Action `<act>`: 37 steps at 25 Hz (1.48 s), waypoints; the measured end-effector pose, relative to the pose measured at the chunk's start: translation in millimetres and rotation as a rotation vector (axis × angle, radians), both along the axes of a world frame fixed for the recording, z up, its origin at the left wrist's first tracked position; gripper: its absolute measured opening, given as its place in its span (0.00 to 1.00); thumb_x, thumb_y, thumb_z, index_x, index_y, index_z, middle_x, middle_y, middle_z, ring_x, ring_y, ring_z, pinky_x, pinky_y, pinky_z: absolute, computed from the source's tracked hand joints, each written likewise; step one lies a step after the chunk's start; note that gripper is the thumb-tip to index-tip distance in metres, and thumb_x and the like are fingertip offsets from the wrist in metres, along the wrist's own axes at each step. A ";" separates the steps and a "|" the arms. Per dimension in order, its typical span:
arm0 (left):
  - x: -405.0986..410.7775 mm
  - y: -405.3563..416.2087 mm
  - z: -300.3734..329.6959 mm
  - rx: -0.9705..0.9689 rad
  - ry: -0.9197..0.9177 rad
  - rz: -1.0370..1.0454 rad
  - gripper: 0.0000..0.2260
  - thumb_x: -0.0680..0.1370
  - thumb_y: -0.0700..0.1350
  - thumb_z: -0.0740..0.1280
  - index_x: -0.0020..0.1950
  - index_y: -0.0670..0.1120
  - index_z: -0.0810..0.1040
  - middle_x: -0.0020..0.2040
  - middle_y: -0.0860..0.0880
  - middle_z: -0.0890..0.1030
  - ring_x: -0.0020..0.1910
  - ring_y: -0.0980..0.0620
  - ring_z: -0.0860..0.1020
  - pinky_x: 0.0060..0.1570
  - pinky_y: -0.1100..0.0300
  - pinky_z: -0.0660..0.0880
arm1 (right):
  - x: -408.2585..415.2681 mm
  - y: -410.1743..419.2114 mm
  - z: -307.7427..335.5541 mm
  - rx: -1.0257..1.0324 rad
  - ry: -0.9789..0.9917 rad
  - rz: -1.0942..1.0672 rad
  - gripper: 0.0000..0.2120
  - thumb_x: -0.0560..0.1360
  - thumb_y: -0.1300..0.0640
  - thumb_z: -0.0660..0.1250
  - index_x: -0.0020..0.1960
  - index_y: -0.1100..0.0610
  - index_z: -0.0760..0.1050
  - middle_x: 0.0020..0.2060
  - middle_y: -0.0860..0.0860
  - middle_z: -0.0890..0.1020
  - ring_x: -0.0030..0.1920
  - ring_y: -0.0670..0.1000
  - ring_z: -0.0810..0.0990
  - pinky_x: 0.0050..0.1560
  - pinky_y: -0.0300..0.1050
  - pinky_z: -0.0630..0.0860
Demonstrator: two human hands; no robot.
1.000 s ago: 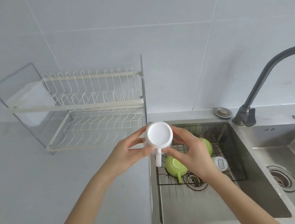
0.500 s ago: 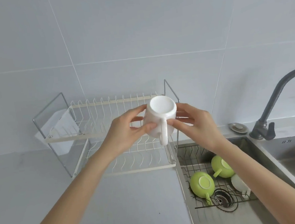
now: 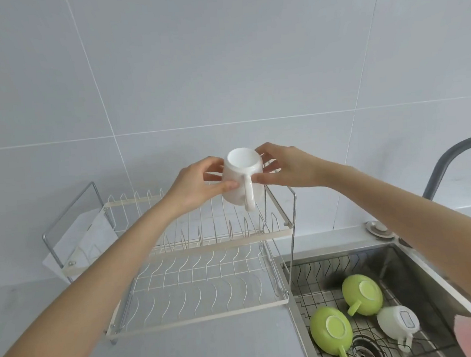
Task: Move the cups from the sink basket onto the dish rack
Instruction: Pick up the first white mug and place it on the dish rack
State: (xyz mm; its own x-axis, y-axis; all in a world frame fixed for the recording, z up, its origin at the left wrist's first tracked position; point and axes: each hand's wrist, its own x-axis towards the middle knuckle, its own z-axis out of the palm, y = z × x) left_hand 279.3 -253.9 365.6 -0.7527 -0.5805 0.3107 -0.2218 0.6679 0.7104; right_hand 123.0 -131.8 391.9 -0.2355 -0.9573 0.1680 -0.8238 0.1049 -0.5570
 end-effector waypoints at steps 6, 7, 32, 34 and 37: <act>-23.5 -31.2 -18.7 0.080 -0.148 0.012 0.20 0.69 0.45 0.72 0.60 0.44 0.74 0.60 0.45 0.79 0.54 0.47 0.80 0.55 0.58 0.74 | -19.7 -45.5 0.3 0.324 0.069 0.051 0.28 0.72 0.54 0.68 0.68 0.56 0.62 0.50 0.51 0.79 0.46 0.52 0.81 0.50 0.42 0.76; -25.8 -34.8 -23.2 0.102 -0.168 0.013 0.20 0.70 0.45 0.72 0.60 0.44 0.75 0.60 0.45 0.79 0.54 0.47 0.80 0.54 0.58 0.74 | -21.5 -52.3 -2.0 0.360 0.052 0.055 0.28 0.73 0.55 0.68 0.68 0.57 0.62 0.47 0.50 0.77 0.43 0.49 0.80 0.46 0.38 0.76; -58.1 -61.3 -62.8 0.052 -0.501 0.017 0.22 0.69 0.46 0.73 0.60 0.42 0.72 0.61 0.45 0.78 0.60 0.49 0.75 0.60 0.58 0.71 | -31.3 -105.4 -43.1 0.681 0.469 0.066 0.30 0.71 0.50 0.68 0.68 0.59 0.63 0.61 0.55 0.76 0.60 0.55 0.76 0.55 0.47 0.73; -54.6 -60.2 -56.9 0.049 -0.555 0.022 0.27 0.70 0.47 0.71 0.66 0.43 0.68 0.64 0.45 0.75 0.62 0.49 0.74 0.60 0.59 0.69 | -30.7 -100.7 -38.1 0.642 0.489 0.079 0.33 0.72 0.51 0.68 0.72 0.58 0.58 0.68 0.55 0.71 0.67 0.57 0.70 0.65 0.51 0.69; -45.3 -54.3 -39.9 0.019 -0.588 0.069 0.30 0.73 0.49 0.68 0.71 0.44 0.61 0.68 0.45 0.71 0.65 0.47 0.72 0.64 0.56 0.68 | -31.5 -83.9 -21.7 0.522 0.446 0.101 0.33 0.74 0.52 0.65 0.74 0.54 0.54 0.72 0.52 0.67 0.71 0.54 0.65 0.70 0.49 0.63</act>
State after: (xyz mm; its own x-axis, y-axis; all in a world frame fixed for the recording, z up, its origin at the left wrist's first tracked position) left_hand 233.9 -308.3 325.7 -0.7559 -0.6353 -0.1580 -0.6240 0.6264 0.4671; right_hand 91.5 -215.6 370.2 -0.1566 -0.9527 -0.2604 -0.9822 0.1780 -0.0605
